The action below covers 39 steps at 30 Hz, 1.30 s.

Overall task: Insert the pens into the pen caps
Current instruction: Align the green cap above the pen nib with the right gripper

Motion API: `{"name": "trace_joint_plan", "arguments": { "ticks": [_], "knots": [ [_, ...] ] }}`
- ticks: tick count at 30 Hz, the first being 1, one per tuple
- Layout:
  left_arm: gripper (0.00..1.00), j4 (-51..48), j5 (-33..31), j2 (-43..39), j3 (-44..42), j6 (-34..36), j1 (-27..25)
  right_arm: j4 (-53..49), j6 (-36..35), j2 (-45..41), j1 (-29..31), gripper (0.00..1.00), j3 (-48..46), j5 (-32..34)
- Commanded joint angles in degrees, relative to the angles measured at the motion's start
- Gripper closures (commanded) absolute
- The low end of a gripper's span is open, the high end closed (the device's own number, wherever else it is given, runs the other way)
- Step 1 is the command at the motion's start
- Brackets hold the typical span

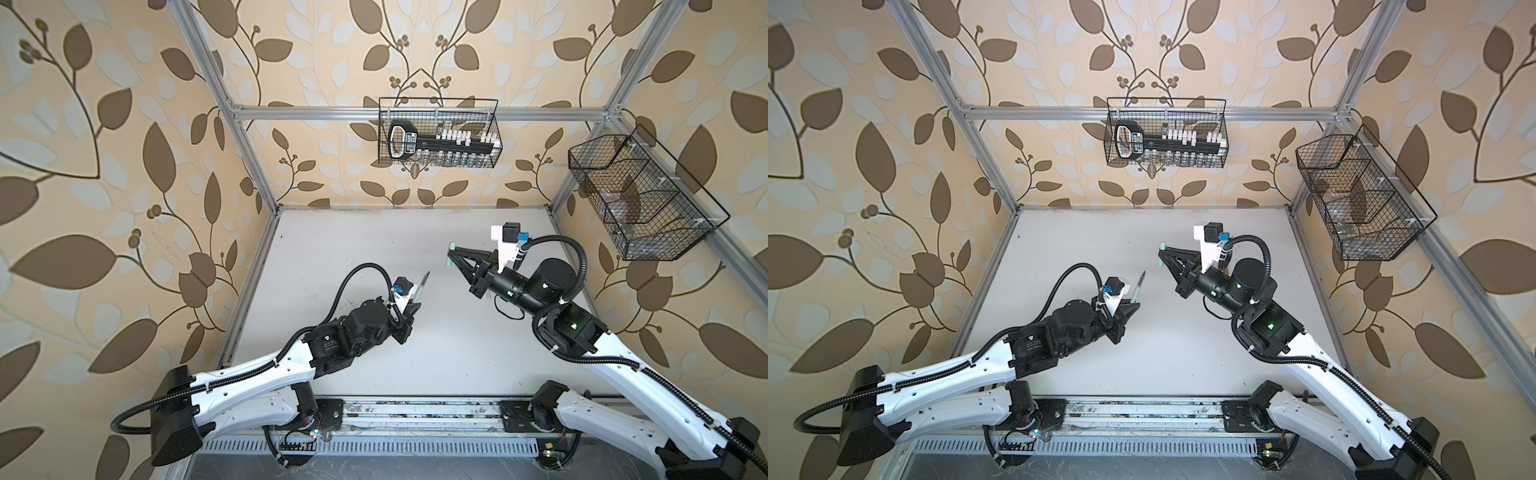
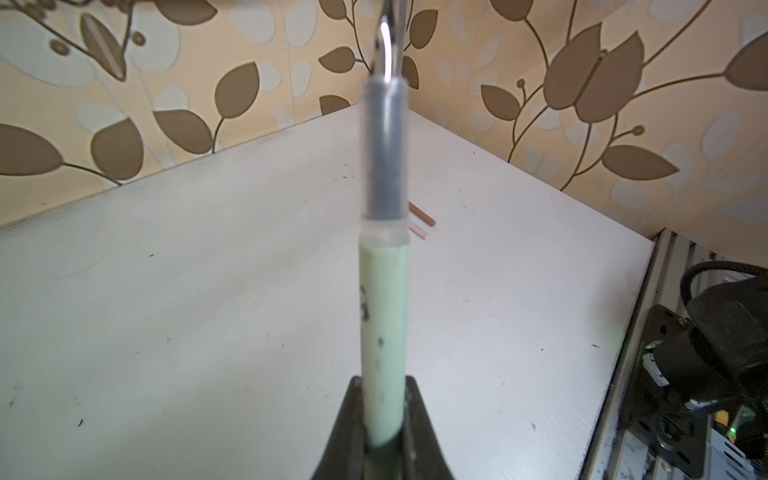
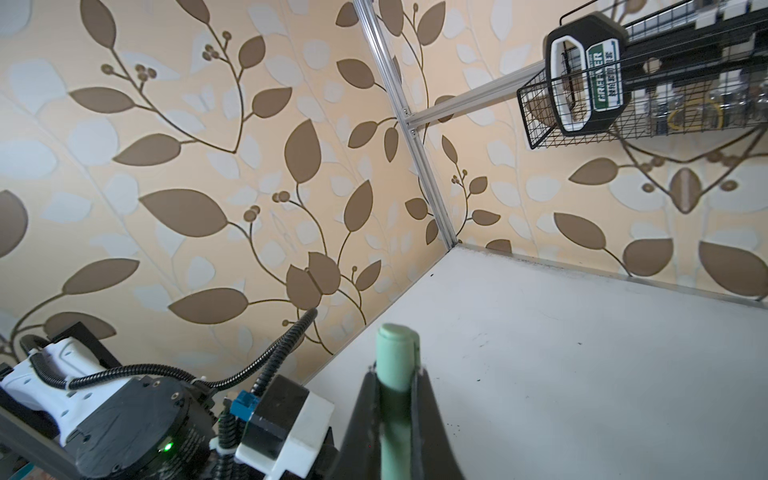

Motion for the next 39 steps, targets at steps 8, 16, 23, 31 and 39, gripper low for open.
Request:
{"name": "trace_joint_plan", "arguments": {
  "ticks": [8,16,23,31,39],
  "knots": [
    [1.0,4.92,-0.45,-3.24,-0.69,0.0,-0.28,18.92,4.95,2.02,3.2,1.0,-7.69,1.3],
    [1.0,6.22,0.94,-4.9,-1.85,-0.8,-0.3,24.99,5.58,3.9,4.38,1.0,-8.86,2.01],
    [1.0,7.99,1.75,-7.01,-3.06,-1.85,-0.32,26.54,5.2,6.76,4.65,1.0,-7.37,0.96],
    [1.0,7.48,1.72,-8.07,-3.29,-1.89,-0.29,28.73,4.85,10.03,4.73,1.0,-5.42,-0.21],
    [1.0,6.77,1.81,-8.2,-3.18,-1.54,-0.31,28.71,4.59,12.01,4.78,1.0,-2.31,-2.17]
  ]
}}
